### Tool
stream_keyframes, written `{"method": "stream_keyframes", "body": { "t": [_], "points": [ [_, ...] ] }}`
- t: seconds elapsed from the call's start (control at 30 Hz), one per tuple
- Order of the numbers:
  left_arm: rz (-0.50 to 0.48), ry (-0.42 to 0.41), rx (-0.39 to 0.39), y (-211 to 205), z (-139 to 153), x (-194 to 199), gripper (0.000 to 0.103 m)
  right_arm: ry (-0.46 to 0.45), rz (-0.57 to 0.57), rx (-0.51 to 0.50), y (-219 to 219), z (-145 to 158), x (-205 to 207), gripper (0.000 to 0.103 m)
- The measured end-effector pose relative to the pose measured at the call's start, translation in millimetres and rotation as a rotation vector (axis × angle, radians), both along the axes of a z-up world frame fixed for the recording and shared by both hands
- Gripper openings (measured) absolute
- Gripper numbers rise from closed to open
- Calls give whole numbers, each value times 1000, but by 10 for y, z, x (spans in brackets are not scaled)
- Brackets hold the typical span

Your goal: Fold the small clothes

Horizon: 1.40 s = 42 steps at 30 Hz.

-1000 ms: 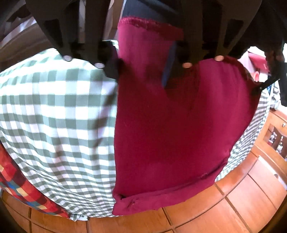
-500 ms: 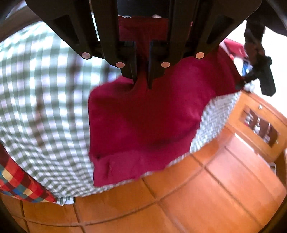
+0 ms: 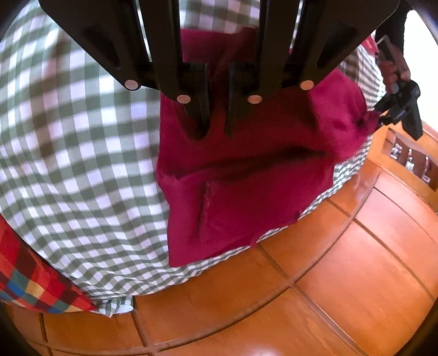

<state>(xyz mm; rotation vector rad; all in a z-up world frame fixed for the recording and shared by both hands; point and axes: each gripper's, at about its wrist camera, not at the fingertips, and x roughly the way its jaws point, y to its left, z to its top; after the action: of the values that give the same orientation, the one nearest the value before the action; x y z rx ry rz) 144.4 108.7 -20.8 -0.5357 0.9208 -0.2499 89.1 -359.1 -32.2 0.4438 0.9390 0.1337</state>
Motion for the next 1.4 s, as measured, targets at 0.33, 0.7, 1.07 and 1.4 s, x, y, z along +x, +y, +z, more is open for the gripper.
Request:
{"method": "stream_keyframes", "body": {
  "t": [0.33,0.7,1.07,1.4],
  "points": [
    [51,-8,-31,308,-219,-259,64,-78,-51,77,-339,122,-511,91],
    [-79,-30,178,-153,-542,-477,22,43,-2,-92,8,-393,-366,33],
    [-137,1,190,-115,-497,-744,9,49,85,-143,61,-265,-828,19],
    [-208,61,125,-160,-529,-1759,9,129,153,-170,-37,-238,-1499,19]
  ]
}}
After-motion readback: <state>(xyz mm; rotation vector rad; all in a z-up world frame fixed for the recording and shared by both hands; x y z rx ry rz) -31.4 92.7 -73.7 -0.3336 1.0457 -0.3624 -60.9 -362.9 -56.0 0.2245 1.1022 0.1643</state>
